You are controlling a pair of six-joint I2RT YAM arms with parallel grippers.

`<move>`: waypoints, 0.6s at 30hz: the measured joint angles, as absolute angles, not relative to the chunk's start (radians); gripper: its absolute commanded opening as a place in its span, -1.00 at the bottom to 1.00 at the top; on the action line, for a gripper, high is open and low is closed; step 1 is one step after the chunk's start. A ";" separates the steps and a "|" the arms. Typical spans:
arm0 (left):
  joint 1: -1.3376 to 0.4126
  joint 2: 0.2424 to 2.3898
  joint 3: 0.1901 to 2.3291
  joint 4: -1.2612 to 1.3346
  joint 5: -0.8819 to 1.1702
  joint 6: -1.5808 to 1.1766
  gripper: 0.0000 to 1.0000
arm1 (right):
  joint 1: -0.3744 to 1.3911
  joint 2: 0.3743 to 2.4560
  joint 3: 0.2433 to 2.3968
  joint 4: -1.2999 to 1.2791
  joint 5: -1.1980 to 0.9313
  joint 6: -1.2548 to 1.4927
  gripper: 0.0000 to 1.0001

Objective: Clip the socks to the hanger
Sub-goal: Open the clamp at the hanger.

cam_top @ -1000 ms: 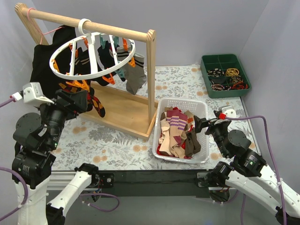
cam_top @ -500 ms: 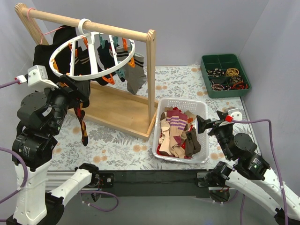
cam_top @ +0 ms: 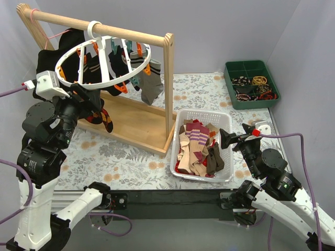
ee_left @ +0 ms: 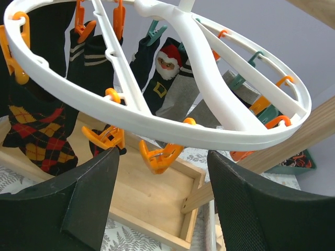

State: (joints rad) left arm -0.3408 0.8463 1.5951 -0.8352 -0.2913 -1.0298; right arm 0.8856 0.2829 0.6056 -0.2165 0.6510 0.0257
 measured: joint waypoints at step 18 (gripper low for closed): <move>-0.343 0.894 1.591 -0.794 -0.273 -1.000 0.16 | 0.886 0.280 0.606 -0.223 0.646 0.027 0.97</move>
